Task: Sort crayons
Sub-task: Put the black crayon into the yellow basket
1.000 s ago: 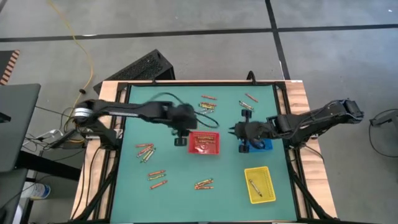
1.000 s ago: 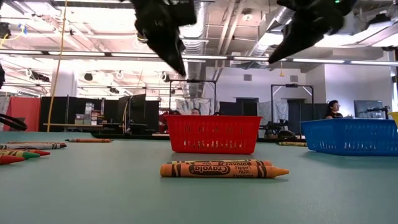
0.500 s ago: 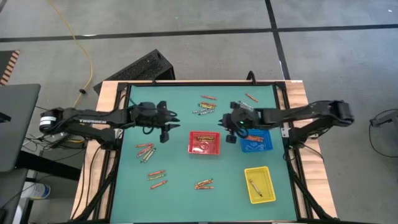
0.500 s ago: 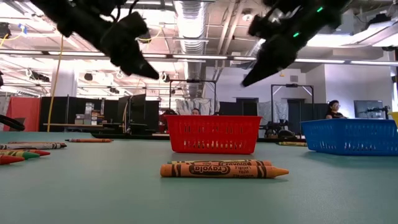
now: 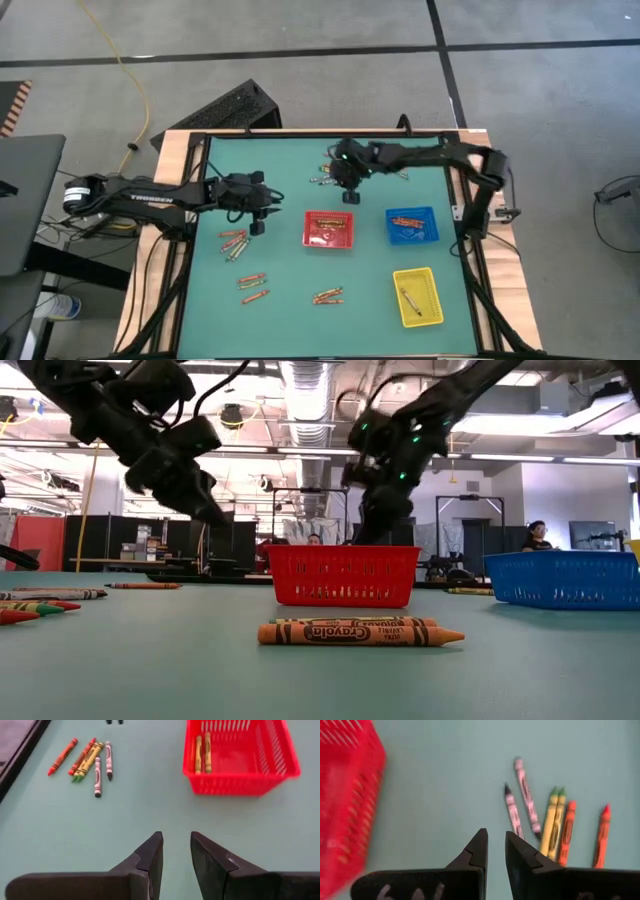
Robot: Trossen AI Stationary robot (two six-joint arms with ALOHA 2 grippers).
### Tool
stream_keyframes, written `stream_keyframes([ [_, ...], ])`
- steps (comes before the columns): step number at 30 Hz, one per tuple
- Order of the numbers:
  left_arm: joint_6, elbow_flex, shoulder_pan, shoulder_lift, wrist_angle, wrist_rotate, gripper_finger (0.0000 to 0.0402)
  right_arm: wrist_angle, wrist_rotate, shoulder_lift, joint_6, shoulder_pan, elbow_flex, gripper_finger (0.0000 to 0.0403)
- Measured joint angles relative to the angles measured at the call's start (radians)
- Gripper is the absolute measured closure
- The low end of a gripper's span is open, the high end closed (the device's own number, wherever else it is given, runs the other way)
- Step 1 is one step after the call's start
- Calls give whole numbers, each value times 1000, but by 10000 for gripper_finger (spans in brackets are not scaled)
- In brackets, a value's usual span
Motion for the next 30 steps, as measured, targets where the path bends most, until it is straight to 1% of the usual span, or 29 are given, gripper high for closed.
stream_keyframes([
  [3, 45, -16, 12, 0, -6, 12, 313, -106, -32, 84, -59, -38, 95, 343],
  [7, 91, -40, 52, -6, 7, 65, 313, -215, -68, 168, -149, -63, 184, 343],
  [12, 126, -89, 129, -7, 89, 139, 313, -230, -70, 222, -222, -60, 239, 343],
  [15, 117, -95, 174, -7, 91, 193, 313, -232, -70, 240, -246, -61, 266, 343],
  [20, 87, -95, 216, -7, 94, 267, 313, -215, -69, 242, -279, -69, 276, 343],
  [27, 18, -95, 221, -7, 105, 295, 313, -207, -71, 242, -278, -94, 266, 343],
  [30, -8, -95, 221, -7, 105, 296, 313, -210, -104, 242, -275, -103, 254, 343],
])
